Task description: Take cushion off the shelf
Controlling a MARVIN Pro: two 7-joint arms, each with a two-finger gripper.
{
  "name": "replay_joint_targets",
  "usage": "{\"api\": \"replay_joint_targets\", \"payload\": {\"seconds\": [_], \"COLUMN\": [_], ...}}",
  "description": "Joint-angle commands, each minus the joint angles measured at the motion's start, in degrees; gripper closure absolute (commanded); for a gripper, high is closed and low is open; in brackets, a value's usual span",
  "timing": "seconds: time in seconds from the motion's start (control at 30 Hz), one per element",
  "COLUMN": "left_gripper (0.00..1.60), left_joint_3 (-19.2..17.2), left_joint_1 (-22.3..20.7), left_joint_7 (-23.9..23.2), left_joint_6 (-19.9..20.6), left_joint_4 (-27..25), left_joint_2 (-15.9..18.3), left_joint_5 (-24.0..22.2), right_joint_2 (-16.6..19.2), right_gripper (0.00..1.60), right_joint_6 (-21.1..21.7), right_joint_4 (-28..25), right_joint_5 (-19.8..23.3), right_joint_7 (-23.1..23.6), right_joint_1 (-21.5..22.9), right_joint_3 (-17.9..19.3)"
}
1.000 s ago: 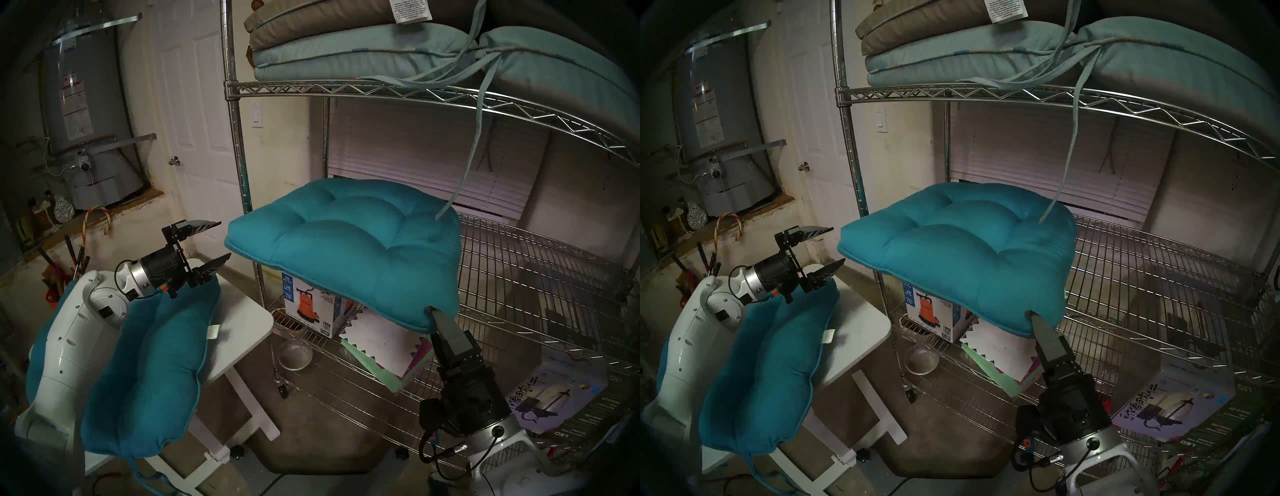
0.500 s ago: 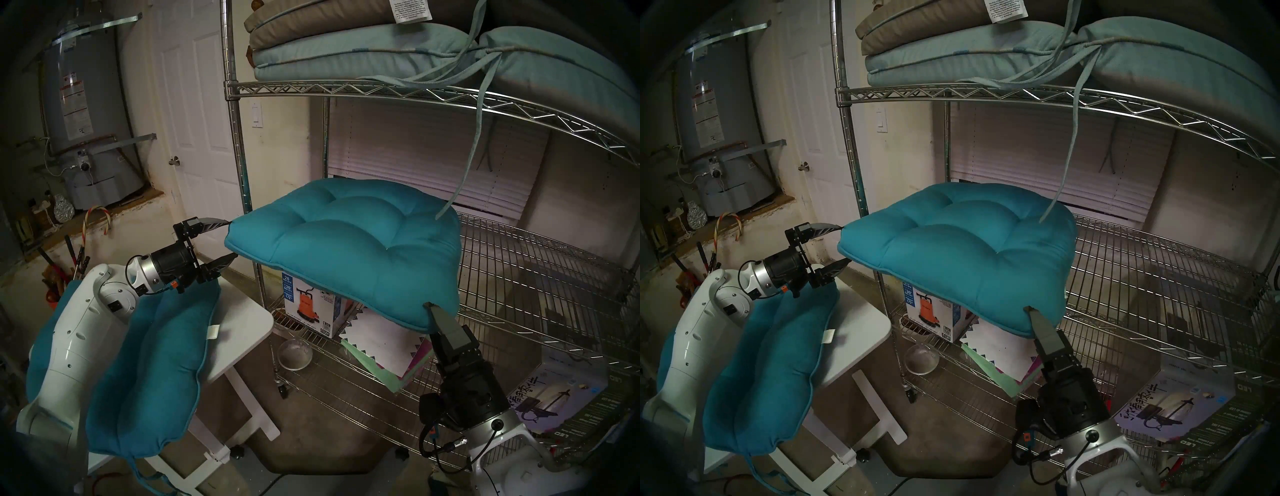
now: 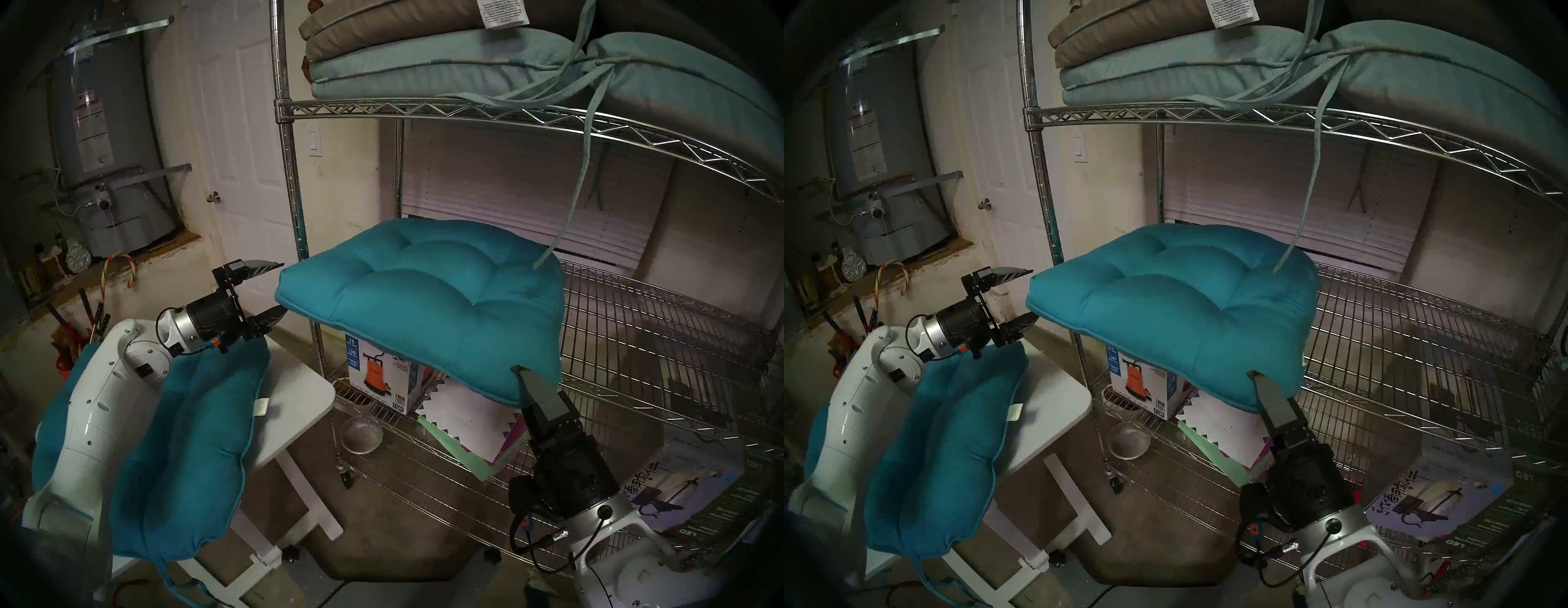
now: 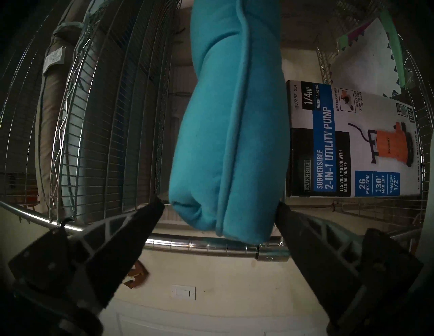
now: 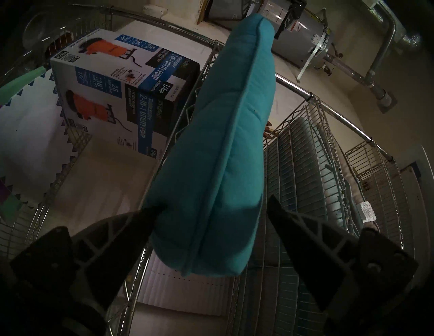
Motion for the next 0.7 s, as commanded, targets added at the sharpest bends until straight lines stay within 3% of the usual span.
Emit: {"api": "replay_joint_targets", "payload": {"seconds": [0.0,0.3,0.33,0.37,0.4,0.43,0.67], "left_gripper": [0.0,0.0,0.0,0.0,0.45,1.6,1.6], "left_joint_3": [-0.2,0.4,0.2,0.5,0.3,0.4,-0.6], "left_joint_1": [-3.1,-4.7,-4.9,-5.0,-5.1,-4.9,-4.1], "left_joint_7": [1.8,3.9,4.7,4.9,5.8,6.3,9.5], "left_joint_6": [-0.1,-0.1,-0.1,-0.1,-0.1,-0.1,-0.1], "left_joint_4": [1.2,3.5,3.8,3.8,3.9,4.0,3.8], "left_joint_2": [-0.3,-2.0,-2.5,-2.4,-2.6,-2.5,-2.0], "left_joint_5": [0.5,1.5,1.2,1.2,1.8,1.9,2.8], "right_joint_2": [-0.3,-1.6,-1.6,-1.5,-1.6,-1.7,-2.0], "right_gripper": [0.0,0.0,0.99,1.6,1.6,1.6,1.6], "right_joint_6": [-2.7,-4.8,-5.0,-5.2,-5.2,-5.3,-5.2], "right_joint_4": [-1.2,-1.2,-1.2,-1.2,-1.2,-1.2,-1.2], "right_joint_5": [-0.3,-1.1,-0.9,-1.0,-1.4,-1.5,-2.4], "right_joint_7": [2.5,6.4,6.6,6.9,7.4,7.7,8.8], "right_joint_1": [6.8,10.8,10.8,10.9,11.0,11.0,10.5], "right_joint_3": [-1.6,-3.7,-3.8,-3.8,-4.0,-4.2,-4.7]}}
